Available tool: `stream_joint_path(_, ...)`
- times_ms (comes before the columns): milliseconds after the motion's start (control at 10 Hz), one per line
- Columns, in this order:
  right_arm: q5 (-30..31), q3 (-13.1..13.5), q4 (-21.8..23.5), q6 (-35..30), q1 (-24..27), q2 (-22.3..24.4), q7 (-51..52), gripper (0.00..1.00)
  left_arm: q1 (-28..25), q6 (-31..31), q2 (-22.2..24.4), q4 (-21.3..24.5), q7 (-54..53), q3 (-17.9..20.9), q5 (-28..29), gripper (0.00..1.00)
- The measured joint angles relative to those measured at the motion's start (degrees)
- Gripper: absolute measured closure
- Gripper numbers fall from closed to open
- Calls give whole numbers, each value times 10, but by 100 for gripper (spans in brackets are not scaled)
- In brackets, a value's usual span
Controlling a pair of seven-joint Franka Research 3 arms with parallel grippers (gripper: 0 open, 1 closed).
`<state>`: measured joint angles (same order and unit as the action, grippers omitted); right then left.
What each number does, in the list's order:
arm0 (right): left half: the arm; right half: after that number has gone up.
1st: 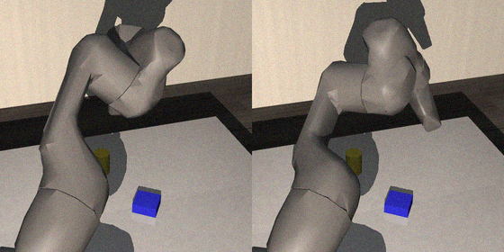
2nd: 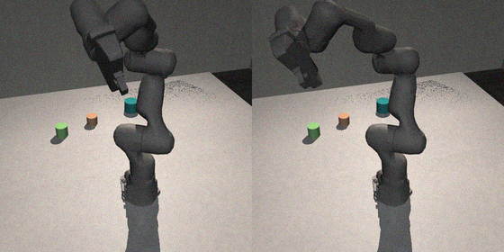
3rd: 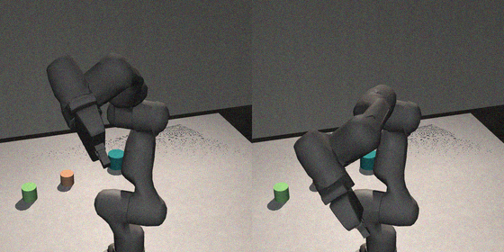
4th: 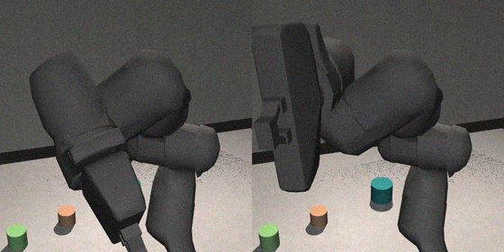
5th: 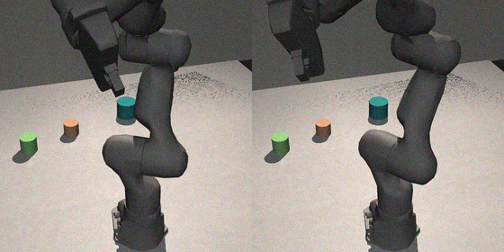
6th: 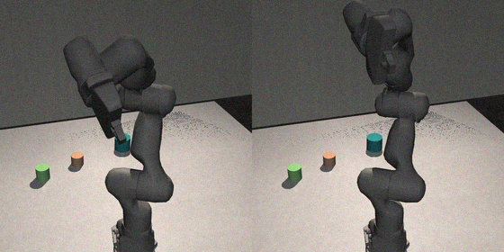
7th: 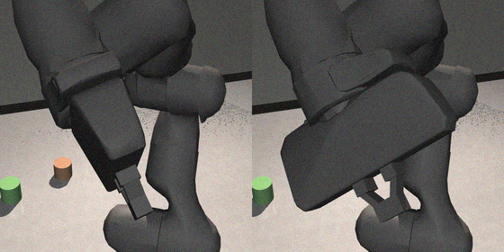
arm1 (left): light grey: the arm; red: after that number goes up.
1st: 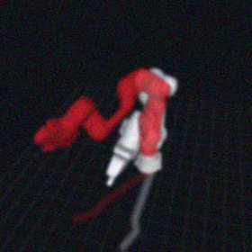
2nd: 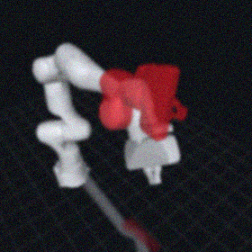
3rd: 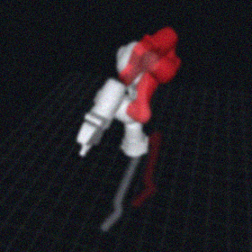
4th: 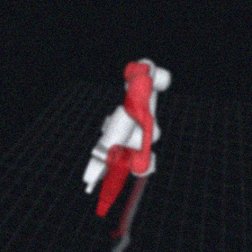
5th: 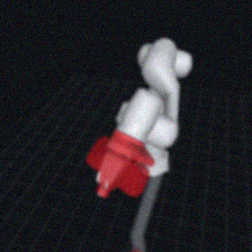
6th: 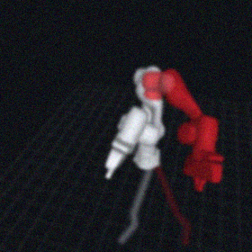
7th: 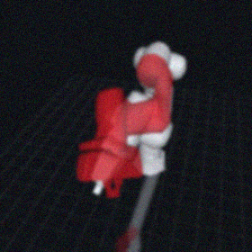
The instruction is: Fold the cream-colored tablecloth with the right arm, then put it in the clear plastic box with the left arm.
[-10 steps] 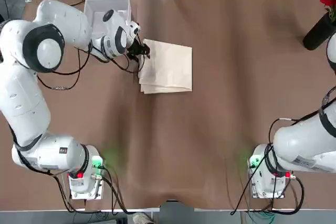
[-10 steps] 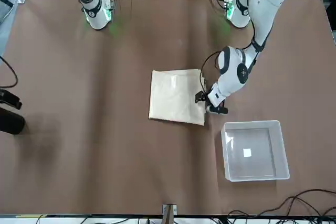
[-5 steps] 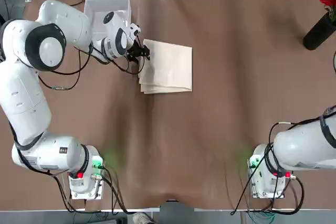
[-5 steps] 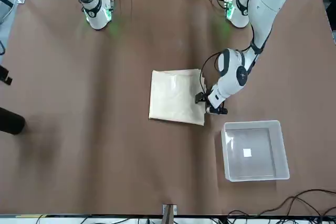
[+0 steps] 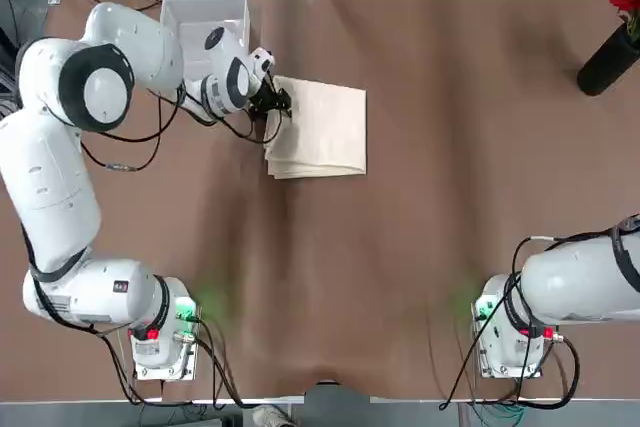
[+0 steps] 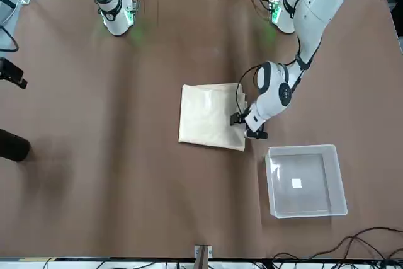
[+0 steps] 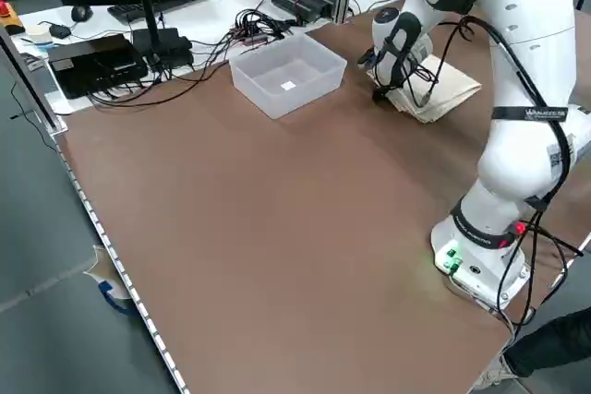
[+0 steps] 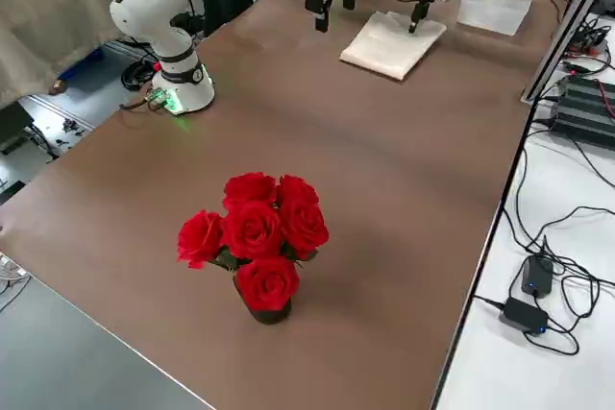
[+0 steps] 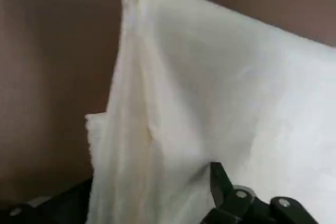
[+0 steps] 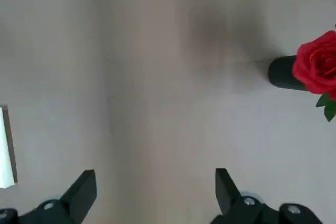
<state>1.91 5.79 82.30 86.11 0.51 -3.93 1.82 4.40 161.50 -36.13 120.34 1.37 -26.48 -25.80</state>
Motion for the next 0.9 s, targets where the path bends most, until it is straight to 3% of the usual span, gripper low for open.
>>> stream_joint_path(300,-1,2,2,0,-1,0,1,0,-1,0,7,-9,0,-4,0,62)
stream_joint_path(500,-1,2,7,0,-5,0,1,0,-7,-35,35,-12,-2,-2,0,91)
stream_joint_path(900,-1,2,12,0,-8,0,1,0,-16,-187,129,-16,-2,44,0,93)
